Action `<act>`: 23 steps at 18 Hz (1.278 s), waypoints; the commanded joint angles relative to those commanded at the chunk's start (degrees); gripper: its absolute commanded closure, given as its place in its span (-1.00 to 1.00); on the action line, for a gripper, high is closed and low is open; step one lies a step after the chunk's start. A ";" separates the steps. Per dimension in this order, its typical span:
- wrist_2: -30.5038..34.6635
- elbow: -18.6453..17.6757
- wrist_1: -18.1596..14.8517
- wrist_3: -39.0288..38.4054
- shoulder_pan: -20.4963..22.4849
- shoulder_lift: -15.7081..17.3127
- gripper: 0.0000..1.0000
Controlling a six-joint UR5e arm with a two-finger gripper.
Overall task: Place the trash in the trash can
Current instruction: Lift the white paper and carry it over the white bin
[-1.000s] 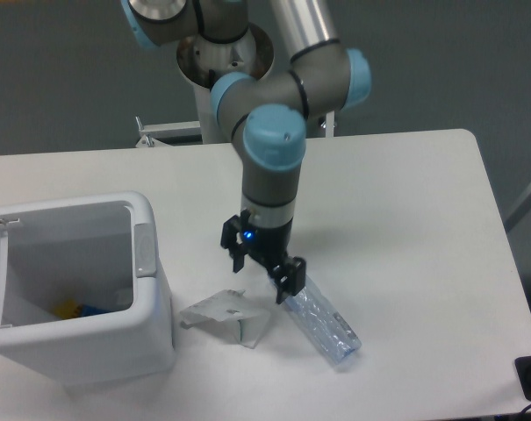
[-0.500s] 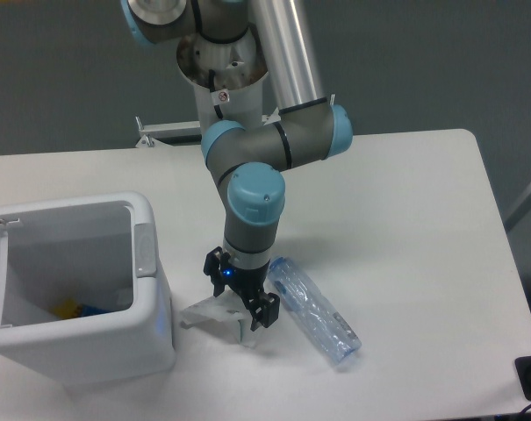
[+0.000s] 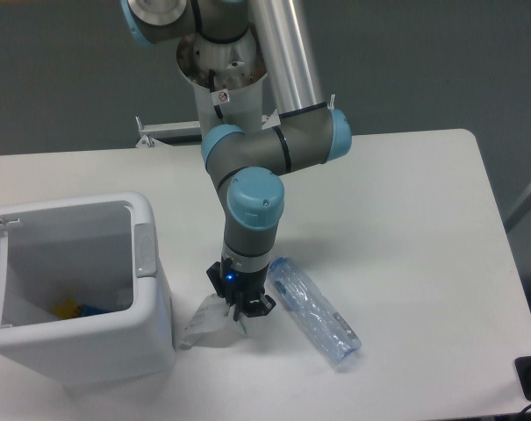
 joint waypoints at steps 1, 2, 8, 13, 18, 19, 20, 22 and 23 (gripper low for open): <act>-0.09 0.35 0.00 0.00 0.52 0.27 1.00; -0.26 1.40 0.00 0.00 2.36 1.23 1.00; -9.55 6.32 -0.09 -15.34 9.58 9.84 1.00; -12.13 9.93 -0.18 -40.58 8.97 16.61 1.00; -11.87 9.24 -0.18 -49.03 2.04 23.46 1.00; -11.52 8.45 -0.18 -49.48 0.72 24.61 1.00; -11.51 7.66 -0.18 -49.57 -0.34 25.49 1.00; -11.51 6.95 -0.18 -49.57 -4.63 26.02 1.00; -11.51 6.68 -0.35 -49.66 -6.48 25.85 1.00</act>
